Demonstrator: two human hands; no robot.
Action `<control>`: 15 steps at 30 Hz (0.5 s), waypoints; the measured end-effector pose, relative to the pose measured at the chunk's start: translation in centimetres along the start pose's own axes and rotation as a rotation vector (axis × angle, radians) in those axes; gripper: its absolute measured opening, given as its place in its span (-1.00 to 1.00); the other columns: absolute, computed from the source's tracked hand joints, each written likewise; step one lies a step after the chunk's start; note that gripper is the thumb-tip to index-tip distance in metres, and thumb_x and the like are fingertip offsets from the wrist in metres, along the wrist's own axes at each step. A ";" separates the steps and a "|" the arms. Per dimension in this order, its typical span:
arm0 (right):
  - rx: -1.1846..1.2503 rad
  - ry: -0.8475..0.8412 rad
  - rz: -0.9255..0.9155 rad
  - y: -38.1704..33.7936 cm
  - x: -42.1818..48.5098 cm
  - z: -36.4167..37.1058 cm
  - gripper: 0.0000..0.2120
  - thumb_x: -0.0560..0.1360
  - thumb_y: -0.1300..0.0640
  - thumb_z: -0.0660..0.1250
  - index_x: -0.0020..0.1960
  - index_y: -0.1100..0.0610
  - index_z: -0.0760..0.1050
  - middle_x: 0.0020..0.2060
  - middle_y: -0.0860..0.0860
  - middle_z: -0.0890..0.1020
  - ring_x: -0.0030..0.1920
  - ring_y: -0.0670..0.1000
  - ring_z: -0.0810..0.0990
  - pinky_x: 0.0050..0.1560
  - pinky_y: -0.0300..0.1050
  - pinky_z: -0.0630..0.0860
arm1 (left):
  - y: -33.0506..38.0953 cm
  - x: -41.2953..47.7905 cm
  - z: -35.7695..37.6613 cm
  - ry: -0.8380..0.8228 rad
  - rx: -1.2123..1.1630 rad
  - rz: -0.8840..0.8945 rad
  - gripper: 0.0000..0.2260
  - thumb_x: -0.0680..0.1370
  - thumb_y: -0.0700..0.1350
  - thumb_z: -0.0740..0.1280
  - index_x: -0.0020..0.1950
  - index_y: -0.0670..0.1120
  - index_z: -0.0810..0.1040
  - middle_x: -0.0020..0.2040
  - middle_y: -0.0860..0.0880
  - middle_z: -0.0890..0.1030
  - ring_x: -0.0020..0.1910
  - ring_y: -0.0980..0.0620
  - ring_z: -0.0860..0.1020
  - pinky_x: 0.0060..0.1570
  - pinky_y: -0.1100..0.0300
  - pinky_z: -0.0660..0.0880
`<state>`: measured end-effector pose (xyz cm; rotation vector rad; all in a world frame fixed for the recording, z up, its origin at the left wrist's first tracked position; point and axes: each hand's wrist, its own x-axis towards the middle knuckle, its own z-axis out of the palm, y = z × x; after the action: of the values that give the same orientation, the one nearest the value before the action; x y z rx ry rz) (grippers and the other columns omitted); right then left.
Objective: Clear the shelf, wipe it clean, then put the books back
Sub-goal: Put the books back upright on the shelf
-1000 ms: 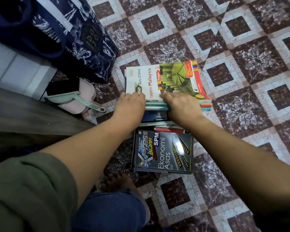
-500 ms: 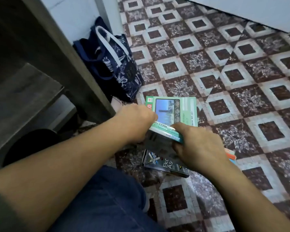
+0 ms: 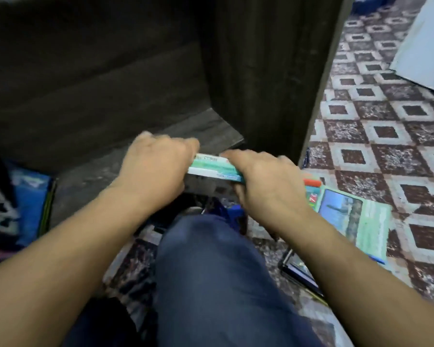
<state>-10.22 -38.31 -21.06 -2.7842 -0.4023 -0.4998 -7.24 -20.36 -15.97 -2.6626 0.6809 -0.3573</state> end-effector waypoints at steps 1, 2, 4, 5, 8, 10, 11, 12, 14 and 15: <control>-0.017 0.058 -0.043 -1.3 1.5 0.6 -0.59 0.42 -0.03 0.35 0.26 -0.11 0.48 0.04 -0.08 0.63 -0.01 0.10 0.60 -0.10 0.00 0.38 | -1.6 -1.0 -0.2 0.023 0.019 -0.075 -0.73 0.29 -0.17 0.49 -0.19 -0.01 0.41 -0.30 -0.06 0.58 -0.29 -0.17 0.58 -0.28 0.10 0.32; -0.004 0.135 -0.087 -2.7 3.0 1.4 -0.59 0.39 -0.04 0.38 0.23 -0.09 0.52 0.01 -0.07 0.65 -0.06 0.10 0.61 -0.13 -0.01 0.38 | -3.2 -1.9 0.1 0.062 0.033 -0.153 -0.74 0.26 -0.17 0.52 -0.18 -0.04 0.48 -0.32 -0.08 0.58 -0.32 -0.18 0.57 -0.30 0.09 0.29; 0.030 0.272 -0.198 -5.2 5.9 2.9 -0.63 0.40 -0.02 0.38 0.21 -0.07 0.55 0.03 -0.08 0.66 -0.07 0.10 0.61 -0.10 0.01 0.39 | -5.9 -3.5 1.2 0.157 0.065 -0.322 -0.72 0.26 -0.17 0.53 -0.10 -0.06 0.55 -0.28 -0.11 0.58 -0.28 -0.20 0.55 -0.27 0.08 0.17; 0.036 0.317 -0.250 -6.4 7.3 3.7 -0.66 0.43 0.01 0.35 0.21 -0.06 0.56 0.06 -0.09 0.66 -0.05 0.09 0.61 -0.07 0.01 0.39 | -6.9 -4.2 1.9 0.205 0.083 -0.402 -0.71 0.27 -0.18 0.52 -0.07 -0.07 0.54 -0.24 -0.11 0.58 -0.24 -0.21 0.53 -0.25 0.07 0.13; 0.025 0.370 -0.365 -9.1 10.6 6.7 -0.69 0.50 0.09 0.24 0.22 -0.06 0.58 0.09 -0.09 0.66 -0.04 0.09 0.62 -0.05 -0.01 0.38 | -9.2 -6.1 5.3 0.266 0.119 -0.567 -0.69 0.28 -0.25 0.43 -0.01 -0.12 0.52 -0.14 -0.14 0.58 -0.17 -0.23 0.50 -0.24 0.02 0.15; -0.013 0.322 -0.431 -9.7 11.7 9.6 -0.66 0.50 0.11 0.23 0.23 -0.07 0.57 0.08 -0.08 0.67 -0.08 0.09 0.63 -0.08 -0.03 0.42 | -9.9 -7.2 8.3 0.225 0.123 -0.602 -0.70 0.28 -0.28 0.41 -0.01 -0.13 0.52 -0.14 -0.14 0.56 -0.18 -0.23 0.50 -0.23 -0.01 0.23; -0.024 0.272 -0.457 -9.7 11.9 11.3 -0.64 0.49 0.11 0.22 0.23 -0.08 0.57 0.06 -0.07 0.68 -0.11 0.10 0.63 -0.09 -0.04 0.44 | -10.0 -7.6 9.9 0.202 0.120 -0.602 -0.71 0.28 -0.28 0.41 -0.02 -0.13 0.51 -0.15 -0.14 0.56 -0.19 -0.22 0.50 -0.24 -0.01 0.25; -0.028 0.219 -0.479 -9.7 11.8 12.8 -0.63 0.47 0.11 0.21 0.22 -0.09 0.58 0.03 -0.07 0.69 -0.13 0.10 0.63 -0.10 -0.05 0.45 | -9.9 -8.0 11.6 0.185 0.108 -0.595 -0.72 0.30 -0.29 0.42 -0.03 -0.13 0.52 -0.16 -0.14 0.56 -0.20 -0.20 0.51 -0.24 -0.01 0.26; -0.024 0.126 -0.513 -9.5 11.4 15.6 -0.65 0.43 0.12 0.30 0.19 -0.10 0.59 -0.02 -0.07 0.70 -0.16 0.09 0.64 -0.13 -0.06 0.46 | -9.5 -8.7 14.5 0.143 0.043 -0.571 -0.73 0.32 -0.32 0.41 -0.03 -0.12 0.52 -0.15 -0.13 0.59 -0.19 -0.18 0.52 -0.21 0.03 0.25; -0.031 0.064 -0.535 -9.4 11.3 16.4 -0.63 0.42 0.12 0.37 0.20 -0.10 0.59 0.00 -0.07 0.69 -0.13 0.09 0.64 -0.11 -0.06 0.46 | -9.2 -8.9 15.9 0.100 0.007 -0.568 -0.73 0.34 -0.32 0.40 -0.01 -0.10 0.52 -0.11 -0.12 0.60 -0.16 -0.17 0.53 -0.19 0.05 0.22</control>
<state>1.82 -21.92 -29.53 -2.6599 -1.1432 -0.7095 -5.81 -3.79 -27.84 -2.8030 -0.0705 -0.6400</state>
